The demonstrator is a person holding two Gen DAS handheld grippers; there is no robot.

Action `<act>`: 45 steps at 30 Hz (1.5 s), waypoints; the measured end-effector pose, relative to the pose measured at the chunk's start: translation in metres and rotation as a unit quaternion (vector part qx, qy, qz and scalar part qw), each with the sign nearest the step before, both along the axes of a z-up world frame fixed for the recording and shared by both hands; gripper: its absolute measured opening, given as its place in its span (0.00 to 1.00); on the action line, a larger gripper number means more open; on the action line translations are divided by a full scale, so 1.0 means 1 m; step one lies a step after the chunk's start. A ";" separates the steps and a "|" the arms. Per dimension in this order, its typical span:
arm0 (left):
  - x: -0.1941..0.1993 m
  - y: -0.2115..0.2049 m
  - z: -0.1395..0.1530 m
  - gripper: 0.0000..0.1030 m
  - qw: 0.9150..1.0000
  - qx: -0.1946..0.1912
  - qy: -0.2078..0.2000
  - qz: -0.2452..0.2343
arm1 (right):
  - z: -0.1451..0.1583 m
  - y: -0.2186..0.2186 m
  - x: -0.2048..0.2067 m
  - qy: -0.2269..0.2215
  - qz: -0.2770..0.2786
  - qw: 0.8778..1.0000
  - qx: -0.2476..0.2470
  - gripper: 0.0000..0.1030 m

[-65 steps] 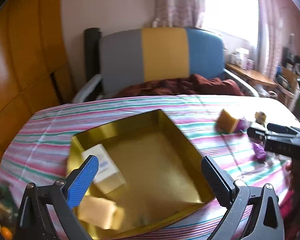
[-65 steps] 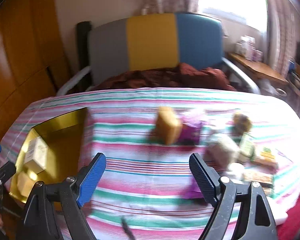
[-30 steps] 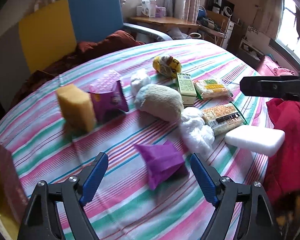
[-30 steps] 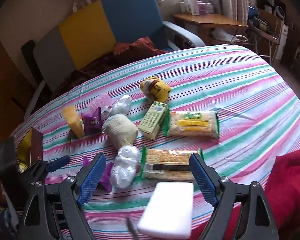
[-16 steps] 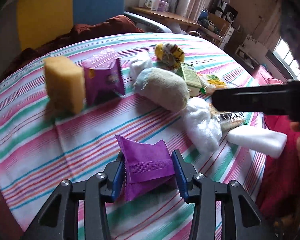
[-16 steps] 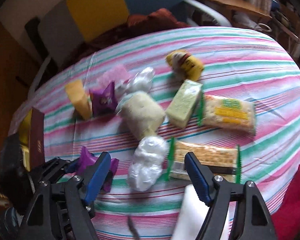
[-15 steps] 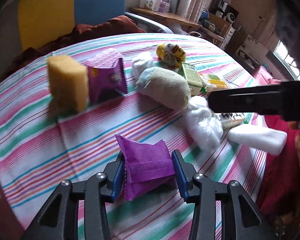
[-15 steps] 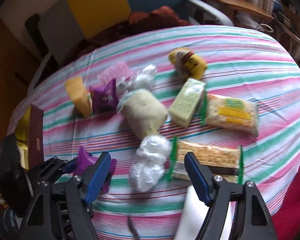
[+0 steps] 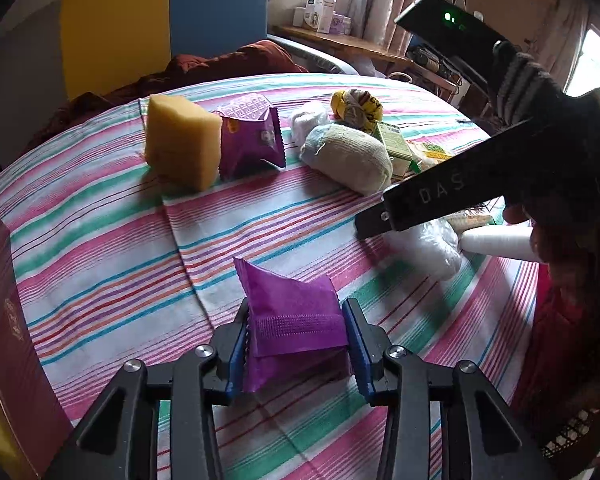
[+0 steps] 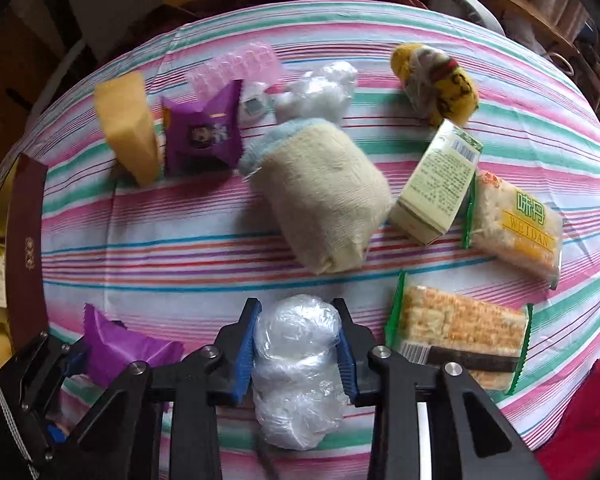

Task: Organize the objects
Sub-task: 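Carry the purple sachet and cotton bundle into the gold tray and release both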

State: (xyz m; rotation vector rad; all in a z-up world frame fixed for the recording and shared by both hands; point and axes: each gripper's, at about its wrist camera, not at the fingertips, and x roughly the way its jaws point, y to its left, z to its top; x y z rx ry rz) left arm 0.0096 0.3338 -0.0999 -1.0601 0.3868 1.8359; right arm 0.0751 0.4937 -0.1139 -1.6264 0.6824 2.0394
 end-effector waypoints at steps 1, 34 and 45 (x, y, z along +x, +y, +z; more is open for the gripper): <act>0.000 -0.001 0.000 0.41 1.000 0.001 -0.001 0.000 | 0.001 -0.003 0.001 0.001 0.002 1.000 -0.001 0.33; -0.064 -0.214 0.088 0.41 0.959 0.071 0.085 0.261 | 0.103 -0.198 -0.081 0.220 0.175 0.959 0.044 0.33; -0.121 -0.277 0.094 0.47 0.927 0.056 0.108 0.354 | 0.099 -0.276 -0.125 0.216 0.237 0.945 0.068 0.55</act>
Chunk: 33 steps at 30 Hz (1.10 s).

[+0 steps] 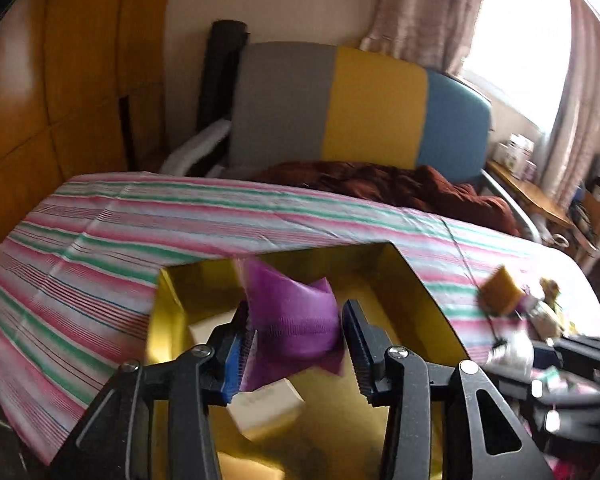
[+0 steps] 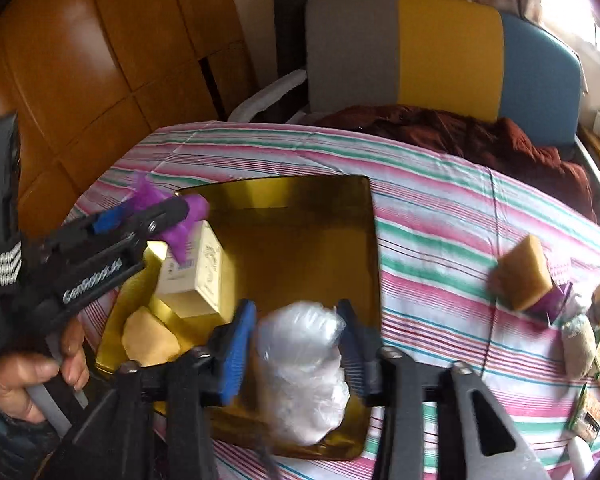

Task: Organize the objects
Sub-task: 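Carry the purple sachet and cotton bundle into the gold tray and release both, then move the left tool to the white block and grasp it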

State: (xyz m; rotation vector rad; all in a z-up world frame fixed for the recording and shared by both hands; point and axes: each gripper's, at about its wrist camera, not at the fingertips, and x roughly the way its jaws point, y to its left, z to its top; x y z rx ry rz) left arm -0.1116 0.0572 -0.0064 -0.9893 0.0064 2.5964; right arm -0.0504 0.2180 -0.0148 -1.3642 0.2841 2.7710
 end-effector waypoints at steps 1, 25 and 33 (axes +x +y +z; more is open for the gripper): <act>-0.001 -0.004 0.003 0.50 1.000 0.001 0.005 0.004 | 0.001 -0.004 0.000 0.004 0.001 1.000 0.005 0.67; 0.045 -0.036 0.009 0.69 0.999 0.009 0.009 0.041 | 0.027 -0.046 0.025 0.055 -0.015 0.990 0.129 0.74; 0.050 -0.021 0.009 0.72 1.000 0.003 0.007 0.015 | 0.013 -0.021 0.038 0.035 -0.039 0.991 0.121 0.76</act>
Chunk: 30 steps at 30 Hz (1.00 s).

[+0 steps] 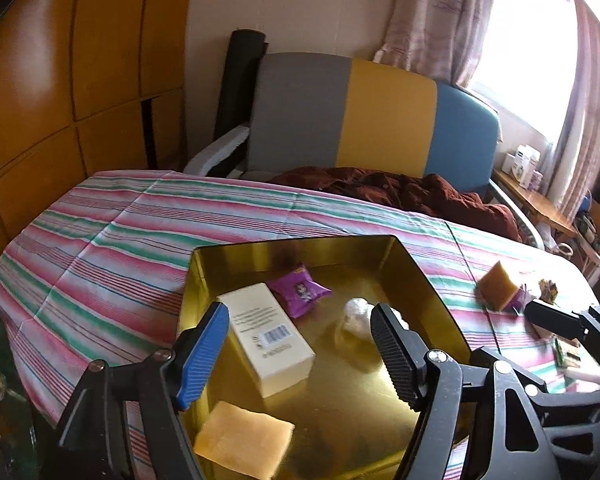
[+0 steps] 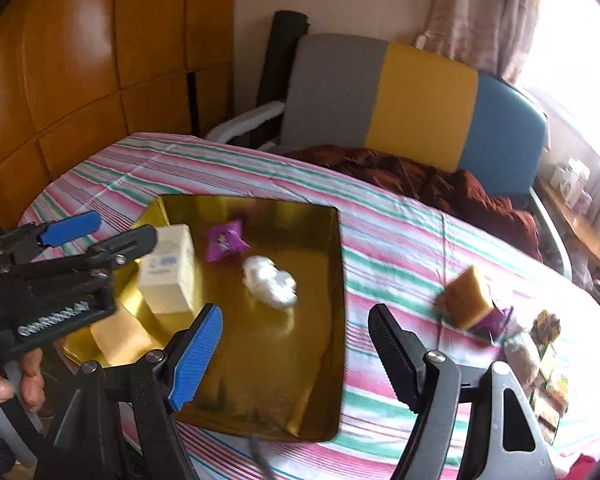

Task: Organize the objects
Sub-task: 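Move the left tool to the white block and grasp it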

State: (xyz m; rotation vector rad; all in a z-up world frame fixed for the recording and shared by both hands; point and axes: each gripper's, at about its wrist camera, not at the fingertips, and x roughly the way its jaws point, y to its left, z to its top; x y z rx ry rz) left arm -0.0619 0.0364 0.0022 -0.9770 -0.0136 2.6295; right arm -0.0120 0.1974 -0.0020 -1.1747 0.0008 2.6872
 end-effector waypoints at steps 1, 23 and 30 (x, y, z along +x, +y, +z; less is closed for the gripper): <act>0.001 0.003 -0.001 0.72 1.000 0.000 -0.002 -0.006 | -0.003 0.007 0.003 -0.004 -0.008 1.000 -0.004 0.79; 0.048 0.141 -0.022 0.94 0.972 -0.009 -0.062 -0.226 | -0.013 0.201 0.133 -0.024 -0.245 0.966 -0.074 0.97; 0.060 0.163 -0.028 0.94 0.963 -0.012 -0.070 -0.259 | -0.003 0.273 0.186 -0.047 -0.333 0.937 -0.099 0.97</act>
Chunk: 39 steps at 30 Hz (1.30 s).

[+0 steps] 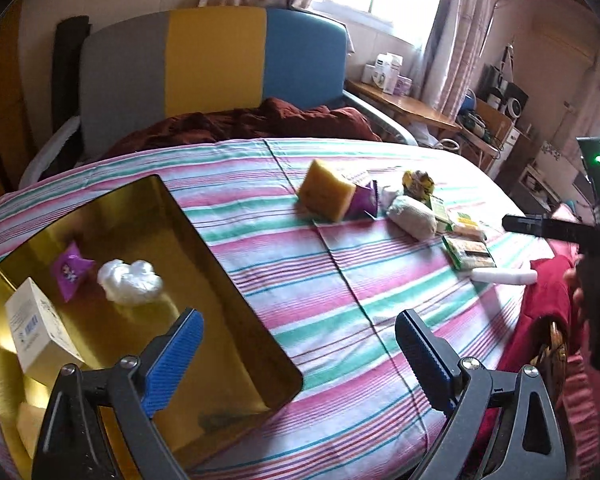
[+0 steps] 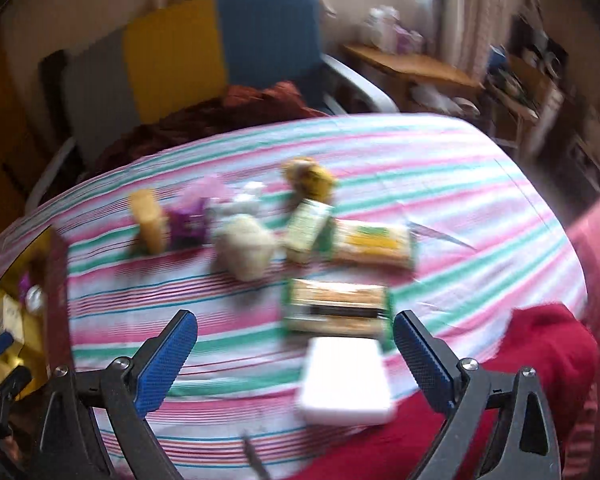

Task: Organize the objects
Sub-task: 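Move the left tool to the white block and grasp it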

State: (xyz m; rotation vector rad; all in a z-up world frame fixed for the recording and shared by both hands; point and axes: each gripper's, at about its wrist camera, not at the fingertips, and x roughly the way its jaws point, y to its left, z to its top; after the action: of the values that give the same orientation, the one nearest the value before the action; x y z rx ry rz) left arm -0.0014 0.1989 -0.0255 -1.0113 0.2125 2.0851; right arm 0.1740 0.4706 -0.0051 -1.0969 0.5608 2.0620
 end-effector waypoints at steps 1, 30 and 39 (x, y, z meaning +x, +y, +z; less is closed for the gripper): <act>0.001 0.001 -0.001 0.94 1.000 0.000 -0.002 -0.002 | -0.004 0.010 0.003 -0.006 -0.010 1.000 -0.015 0.97; 0.019 0.049 -0.020 0.95 0.993 -0.041 0.019 -0.105 | -0.013 0.006 0.013 0.045 -0.053 0.991 -0.117 0.97; 0.073 0.113 -0.027 1.00 0.941 -0.072 0.093 -0.316 | -0.007 0.009 0.048 0.066 -0.073 0.990 -0.100 0.97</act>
State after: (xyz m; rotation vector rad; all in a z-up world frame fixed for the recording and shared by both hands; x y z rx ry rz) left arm 0.0715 0.3116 -0.0530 -0.6993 0.6982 1.5798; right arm 0.2222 0.4792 -0.0117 -1.0041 0.9040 1.9920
